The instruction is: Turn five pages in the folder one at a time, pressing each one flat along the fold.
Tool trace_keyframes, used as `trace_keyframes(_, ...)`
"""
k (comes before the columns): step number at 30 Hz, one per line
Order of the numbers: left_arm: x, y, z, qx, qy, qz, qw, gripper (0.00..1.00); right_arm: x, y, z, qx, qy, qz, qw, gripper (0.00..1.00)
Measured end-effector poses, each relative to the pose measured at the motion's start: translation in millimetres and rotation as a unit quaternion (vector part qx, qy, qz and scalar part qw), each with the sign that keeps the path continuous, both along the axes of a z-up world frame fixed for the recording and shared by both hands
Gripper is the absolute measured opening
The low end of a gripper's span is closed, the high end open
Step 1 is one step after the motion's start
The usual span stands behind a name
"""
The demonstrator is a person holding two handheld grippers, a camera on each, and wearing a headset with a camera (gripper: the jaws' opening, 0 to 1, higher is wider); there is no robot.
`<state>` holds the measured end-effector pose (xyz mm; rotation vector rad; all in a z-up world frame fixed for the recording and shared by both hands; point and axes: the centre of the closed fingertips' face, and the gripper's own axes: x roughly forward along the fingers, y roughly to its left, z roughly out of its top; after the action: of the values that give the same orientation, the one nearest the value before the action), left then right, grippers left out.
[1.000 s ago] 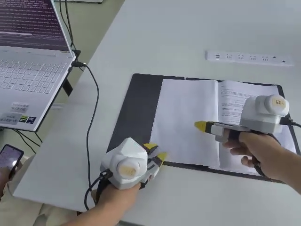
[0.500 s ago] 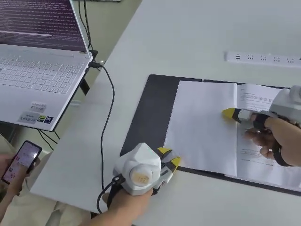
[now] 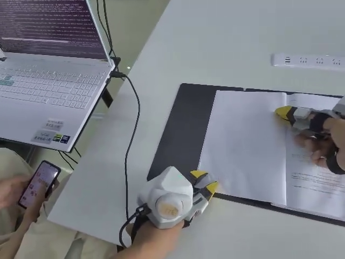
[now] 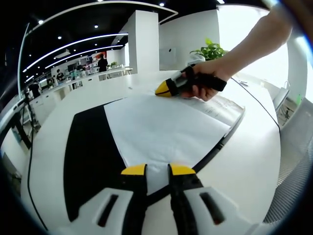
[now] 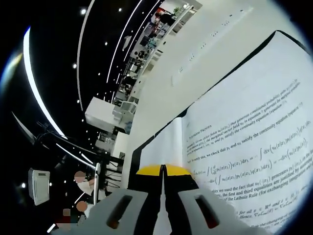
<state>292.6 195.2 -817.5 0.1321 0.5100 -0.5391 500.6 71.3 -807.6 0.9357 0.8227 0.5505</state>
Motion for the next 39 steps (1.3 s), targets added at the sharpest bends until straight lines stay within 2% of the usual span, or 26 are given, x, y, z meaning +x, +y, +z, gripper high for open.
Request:
trace_keyframes(10,0.6,-0.4,0.0,-0.001,0.001,0.002,1.0,0.15,16.8,0.8,1.7,0.006,0.001,-0.024,0.9997,0.0)
trace_keyframes(17,1.0,-0.4,-0.1,0.0,0.002,0.002,1.0,0.15,37.2,-2.4,2.4,0.005,-0.008,-0.047,0.9988,0.0)
trace_keyframes(20,1.2,-0.3,-0.5,0.002,0.003,0.002,1.0,0.15,46.4,-6.0,2.0,0.014,0.0,-0.066,0.9977,0.0)
trace_keyframes(22,1.2,-0.3,-0.5,0.003,0.004,0.0,1.0,0.15,52.6,-8.1,2.2,0.011,-0.005,-0.072,0.9973,0.0)
trace_keyframes(23,1.3,-0.2,-0.6,0.003,0.004,0.001,1.0,0.15,53.9,-8.8,1.4,0.015,0.002,-0.075,0.9971,0.0)
trace_keyframes(25,1.3,-0.2,-0.9,0.004,0.004,0.001,1.0,0.15,53.6,-9.3,1.1,0.027,0.015,-0.079,0.9964,0.0)
trace_keyframes(30,1.0,-0.6,-0.6,0.003,0.005,0.001,1.0,0.15,50.1,-8.9,2.3,0.024,0.014,-0.074,0.9969,0.0)
trace_keyframes(35,0.5,-1.0,-0.1,0.001,0.006,0.001,1.0,0.15,33.7,-6.1,2.2,0.033,0.031,-0.045,0.998,0.0)
trace_keyframes(39,0.6,-0.8,-1.0,-0.001,0.007,0.0,1.0,0.15,20.2,-4.8,1.4,0.036,0.036,-0.02,0.9985,0.0)
